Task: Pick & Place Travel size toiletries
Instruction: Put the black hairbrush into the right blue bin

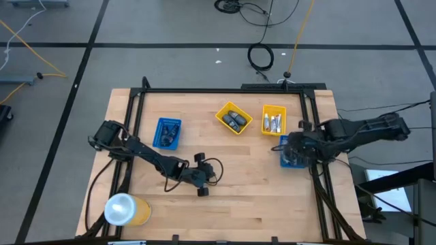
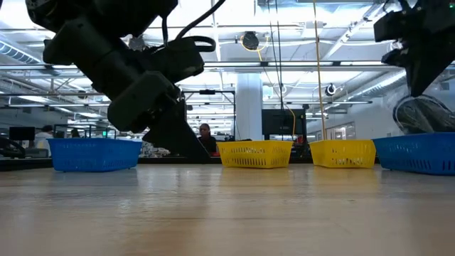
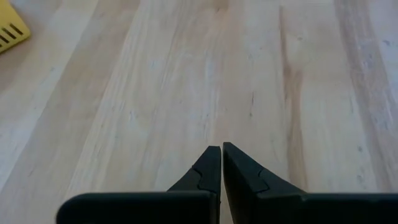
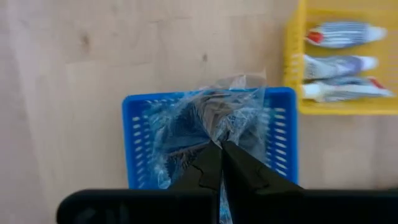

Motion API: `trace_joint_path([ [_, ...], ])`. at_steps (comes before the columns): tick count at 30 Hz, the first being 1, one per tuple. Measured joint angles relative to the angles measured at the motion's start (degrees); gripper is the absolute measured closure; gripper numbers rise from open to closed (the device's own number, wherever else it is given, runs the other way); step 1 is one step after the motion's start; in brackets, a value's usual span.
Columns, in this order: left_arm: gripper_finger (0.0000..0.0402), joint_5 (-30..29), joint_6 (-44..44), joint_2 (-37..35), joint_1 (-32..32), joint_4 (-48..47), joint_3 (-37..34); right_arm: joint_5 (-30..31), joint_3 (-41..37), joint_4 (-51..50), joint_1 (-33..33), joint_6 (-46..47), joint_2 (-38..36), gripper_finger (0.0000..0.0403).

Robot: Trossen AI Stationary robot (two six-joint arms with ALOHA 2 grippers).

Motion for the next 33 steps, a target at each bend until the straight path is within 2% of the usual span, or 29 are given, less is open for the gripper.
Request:
trace_joint_path([
  [4, 0.0382, 0.02, -0.04, 0.00, 0.00, -0.10, 0.00, -3.55, -2.40, 2.68, -4.51, -4.76, 0.02, 0.0402],
  [10, 0.0382, 0.08, -0.09, 0.00, -0.02, -0.14, 0.00, -3.59, -4.74, 3.33, -10.50, -7.30, 0.30, 0.0403],
  [18, 0.0382, 0.10, -0.48, 0.00, -0.02, -0.15, 0.00, -3.10, -4.74, 3.37, -13.39, -7.40, 2.93, 0.0384],
  [22, 0.0382, 0.11, -1.11, 0.00, -0.02, -0.17, 0.00, -2.17, -4.74, 3.28, -13.39, -6.79, 4.85, 0.0351],
  [26, 0.0382, 0.77, -1.14, 0.00, -0.02, -0.17, 0.00, 1.50, -4.57, 2.78, -13.39, -5.61, 5.92, 0.0296],
  [29, 0.0382, 1.20, -1.14, 0.00, -0.02, -0.19, 0.00, 1.50, -2.79, 1.29, -13.39, -5.30, 5.87, 0.0259],
  [33, 0.0382, 1.19, -1.14, 0.00, -0.02, -0.17, 0.00, 1.49, -0.21, -0.90, -13.37, 2.64, 5.75, 0.0238],
])
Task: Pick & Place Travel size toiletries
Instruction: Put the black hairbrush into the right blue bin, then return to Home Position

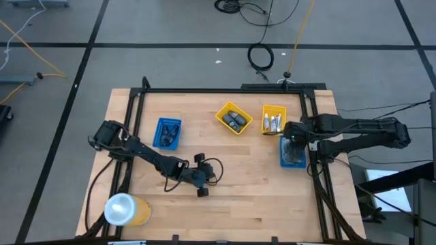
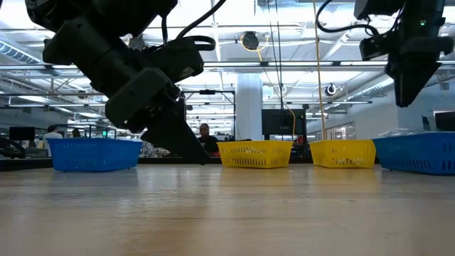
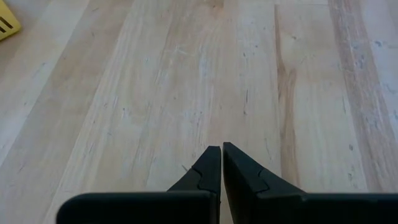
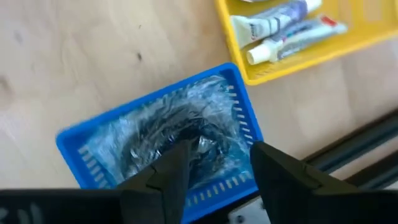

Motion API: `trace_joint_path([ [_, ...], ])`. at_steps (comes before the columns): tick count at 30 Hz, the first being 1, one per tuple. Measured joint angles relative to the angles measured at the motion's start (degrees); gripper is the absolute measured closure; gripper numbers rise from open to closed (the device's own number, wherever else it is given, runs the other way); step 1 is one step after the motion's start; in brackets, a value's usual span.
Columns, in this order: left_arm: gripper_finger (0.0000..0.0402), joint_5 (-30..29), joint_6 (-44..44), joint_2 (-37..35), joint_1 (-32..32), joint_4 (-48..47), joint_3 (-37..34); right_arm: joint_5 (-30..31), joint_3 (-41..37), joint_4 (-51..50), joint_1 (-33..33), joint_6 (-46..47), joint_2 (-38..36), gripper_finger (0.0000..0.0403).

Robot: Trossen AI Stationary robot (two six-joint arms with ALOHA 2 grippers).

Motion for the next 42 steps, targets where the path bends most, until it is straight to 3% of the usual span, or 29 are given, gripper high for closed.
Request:
trace_joint_path([
  [5, 0.0382, -0.01, -0.03, 0.00, 0.00, 0.02, 0.00, -3.43, -1.42, 0.75, 0.10, 9.47, 0.54, 0.0261],
  [15, 0.0382, -0.01, -0.10, 0.00, 0.00, 0.11, 0.00, -7.44, -12.63, 10.21, 0.11, 10.47, 4.06, 0.0395],
  [25, 0.0382, -0.25, 0.01, 0.00, 0.02, 0.25, 0.00, -7.29, -7.61, 6.72, 0.11, 14.03, 2.01, 0.0395],
  [29, 0.0382, -0.27, 0.00, 0.00, 0.01, 0.24, 0.00, -5.66, -6.01, 10.97, 0.48, 14.95, 0.32, 0.0401],
  [32, 0.0382, -0.27, 0.00, 0.00, 0.02, 0.24, 0.00, -3.46, -7.90, 24.40, 1.97, 11.68, -0.49, 0.0399],
  [35, 0.0382, -0.26, 0.00, 0.00, 0.00, 0.22, 0.00, -0.89, -13.53, 47.95, 3.79, 5.82, -0.45, 0.0400],
  [39, 0.0382, -0.21, -0.02, 0.00, 0.00, 0.22, 0.00, -7.74, -25.02, 83.55, 5.43, -5.94, 0.41, 0.0401],
  [42, 0.0382, -0.21, -0.01, 0.00, 0.00, 0.20, 0.02, -9.04, -31.51, 99.96, 5.39, -7.10, -0.68, 0.0402],
])
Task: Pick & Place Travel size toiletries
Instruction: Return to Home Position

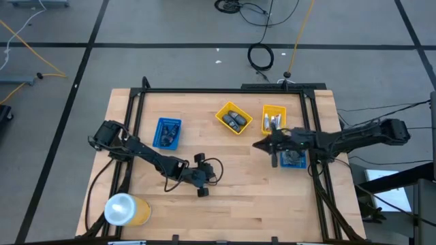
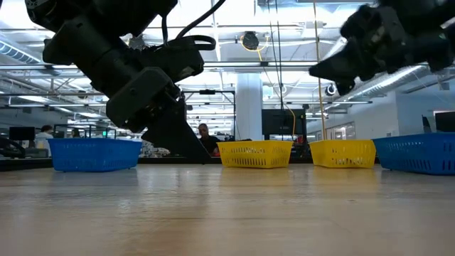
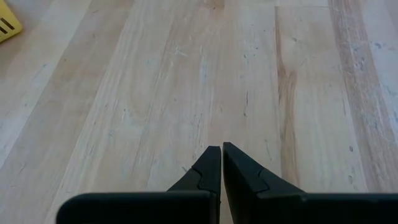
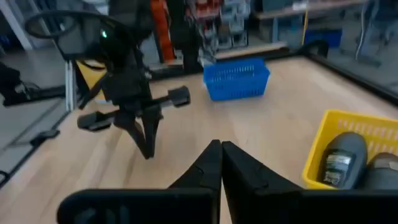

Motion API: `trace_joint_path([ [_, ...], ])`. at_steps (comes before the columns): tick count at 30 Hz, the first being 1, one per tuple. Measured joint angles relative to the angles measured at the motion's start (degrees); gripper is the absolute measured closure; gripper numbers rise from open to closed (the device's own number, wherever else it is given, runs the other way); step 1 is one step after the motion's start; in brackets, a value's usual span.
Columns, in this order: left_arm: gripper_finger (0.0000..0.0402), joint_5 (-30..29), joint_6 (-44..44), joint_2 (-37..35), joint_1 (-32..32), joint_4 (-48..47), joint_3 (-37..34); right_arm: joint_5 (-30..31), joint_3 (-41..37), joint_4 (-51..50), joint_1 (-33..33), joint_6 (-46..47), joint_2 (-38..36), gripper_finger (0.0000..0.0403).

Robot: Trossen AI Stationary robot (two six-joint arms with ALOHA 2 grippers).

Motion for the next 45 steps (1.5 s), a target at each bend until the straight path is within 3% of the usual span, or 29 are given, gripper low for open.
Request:
trace_joint_path([
  [3, 0.0382, 0.02, 0.00, 0.00, 0.00, 0.02, 0.02, -0.35, -4.69, 4.83, -1.06, -0.18, -3.82, 0.0402],
  [10, 0.0382, 0.00, 0.00, 0.00, 0.05, 0.24, 0.02, -12.74, -4.85, -11.89, -5.48, 3.29, -20.01, 0.0402],
  [20, 0.0382, 0.00, -0.09, 0.00, 0.11, 0.36, 0.02, -13.40, -4.64, -29.53, -3.84, 4.14, -37.98, 0.0403],
  [31, 0.0382, -0.02, -0.56, 0.00, -0.09, 0.37, 0.02, -13.51, -8.98, -30.95, -1.13, -1.84, -47.31, 0.0403],
  [37, 0.0382, -0.03, -0.58, 0.00, -0.09, 0.42, 0.02, -13.60, -15.13, -23.49, -1.13, -0.26, -51.65, 0.0403],
  [45, 0.0382, -0.04, -0.61, 0.00, -0.04, 0.45, 0.02, -13.56, -17.19, -23.36, -1.13, -4.48, -52.52, 0.0403],
])
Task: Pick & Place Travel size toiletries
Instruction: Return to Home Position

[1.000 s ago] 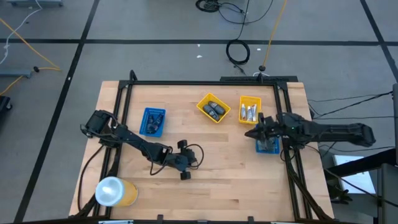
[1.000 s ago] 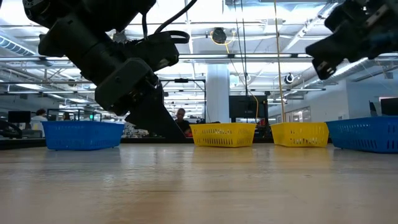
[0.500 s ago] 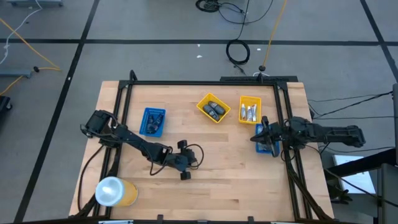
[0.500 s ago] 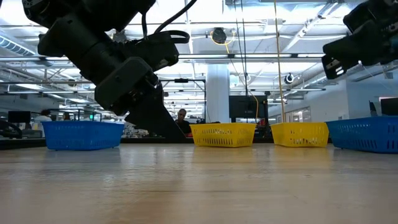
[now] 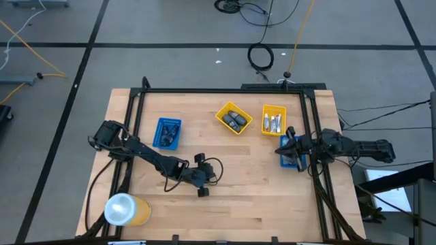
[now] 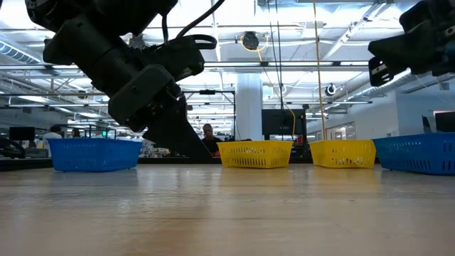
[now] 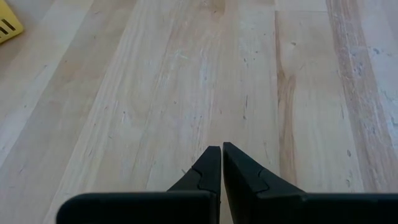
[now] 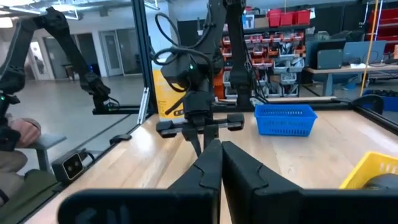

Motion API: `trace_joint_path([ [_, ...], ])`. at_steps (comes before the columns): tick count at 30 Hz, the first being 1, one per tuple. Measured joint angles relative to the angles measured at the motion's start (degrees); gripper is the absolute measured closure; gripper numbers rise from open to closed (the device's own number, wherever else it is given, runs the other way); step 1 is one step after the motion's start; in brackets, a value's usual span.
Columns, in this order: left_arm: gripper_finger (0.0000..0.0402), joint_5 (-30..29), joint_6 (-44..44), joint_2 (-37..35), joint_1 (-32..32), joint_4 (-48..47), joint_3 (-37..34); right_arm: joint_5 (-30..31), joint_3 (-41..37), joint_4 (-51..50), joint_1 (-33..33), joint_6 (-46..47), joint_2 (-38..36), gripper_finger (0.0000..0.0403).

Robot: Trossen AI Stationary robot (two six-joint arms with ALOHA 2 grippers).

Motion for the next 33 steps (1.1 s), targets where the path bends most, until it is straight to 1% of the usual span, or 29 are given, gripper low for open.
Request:
trace_joint_path([
  [12, 0.0382, -0.02, 0.51, 0.00, 0.00, 0.49, 0.00, 0.11, -0.17, -1.47, 0.00, -0.07, 1.45, 0.0400],
  [14, 0.0382, -0.02, 0.58, 0.00, 0.00, 0.60, 0.00, 0.15, -0.15, -1.47, 0.00, 1.97, 2.12, 0.0400],
  [16, 0.0382, -0.02, 0.83, 0.00, 0.00, 0.74, -0.01, 2.32, -0.17, -1.60, -0.01, 2.63, 2.73, 0.0400],
  [19, 0.0382, -0.04, 1.13, 0.00, 0.00, 0.67, -0.02, 9.81, -0.20, -2.04, -0.02, 3.08, 3.18, 0.0401],
  [21, 0.0382, -0.07, 1.13, 0.00, 0.00, 0.66, -0.02, 13.51, -0.20, -2.28, -0.04, 4.27, 3.17, 0.0401],
  [23, 0.0382, -0.10, 1.13, 0.00, 0.00, 0.66, -0.02, 14.92, -0.20, -2.49, -0.04, 5.05, 3.17, 0.0401],
  [24, 0.0382, -0.37, 1.13, 0.00, 0.00, 0.64, -0.02, 14.71, -0.20, -2.74, -0.05, 5.07, 3.17, 0.0402],
  [29, 0.0382, -2.37, 0.68, -0.74, -0.27, -0.29, -0.09, 8.93, -0.20, -2.92, -0.02, 2.37, 3.19, 0.0401],
  [33, 0.0383, -3.65, 0.67, -5.83, -1.22, -2.41, -0.09, 7.79, -0.22, -1.70, -0.02, 2.76, 3.18, 0.0399],
])
